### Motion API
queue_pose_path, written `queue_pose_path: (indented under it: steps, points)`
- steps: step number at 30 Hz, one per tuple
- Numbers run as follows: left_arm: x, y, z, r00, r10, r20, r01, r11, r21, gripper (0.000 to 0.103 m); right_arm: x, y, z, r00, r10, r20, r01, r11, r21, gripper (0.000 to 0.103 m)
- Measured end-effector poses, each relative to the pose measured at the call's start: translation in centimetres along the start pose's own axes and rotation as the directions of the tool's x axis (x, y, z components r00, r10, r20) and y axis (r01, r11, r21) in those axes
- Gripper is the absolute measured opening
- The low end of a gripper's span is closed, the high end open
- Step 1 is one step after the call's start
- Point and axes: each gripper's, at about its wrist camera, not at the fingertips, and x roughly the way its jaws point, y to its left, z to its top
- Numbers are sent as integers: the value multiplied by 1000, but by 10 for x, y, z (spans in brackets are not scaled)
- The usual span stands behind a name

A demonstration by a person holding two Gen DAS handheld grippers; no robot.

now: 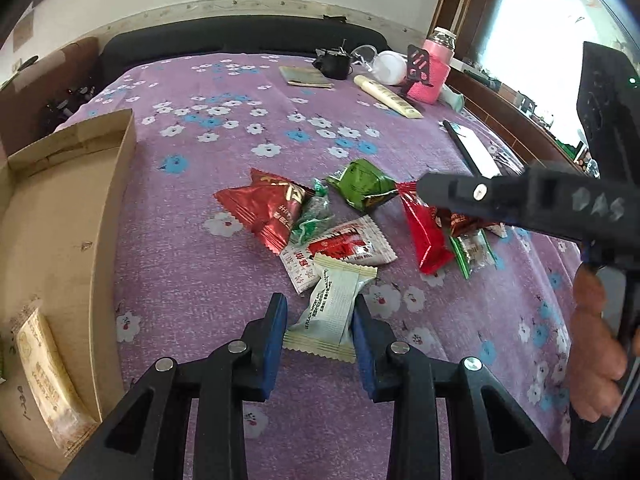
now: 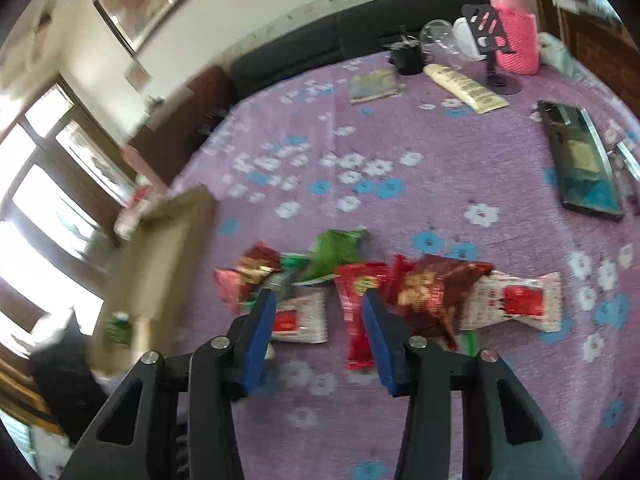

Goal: Organize snacks
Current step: 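Grasp the white wrapped candy with the left gripper, then hold the white candy with the left gripper while the right grasps the red packet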

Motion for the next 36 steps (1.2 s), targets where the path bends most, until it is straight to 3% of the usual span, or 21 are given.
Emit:
queue_pose_path:
  steps: [4, 7, 12, 23, 36]
  points:
    - [2, -2, 0, 1000, 18, -4, -18, 1000, 14, 33, 13, 6, -6, 996, -87, -27, 85, 994, -64, 35]
    - [3, -5, 0, 1000, 29, -3, -29, 999, 28, 34, 19, 10, -8, 986, -166, -13, 163, 980, -114, 19]
    - [3, -7, 0, 999, 44, 3, -44, 998, 45, 33, 28, 14, -13, 979, -204, -26, 197, 968, -154, 17]
    - [-5, -1, 1, 999, 19, 40, -20, 1000, 8, 32, 4, 9, -6, 988, -138, 68, 143, 987, -79, 17]
    - [-23, 10, 6, 989, 38, 140, -32, 998, -47, 33, -10, 39, -13, 989, -7, 150, 30, 988, -152, 17]
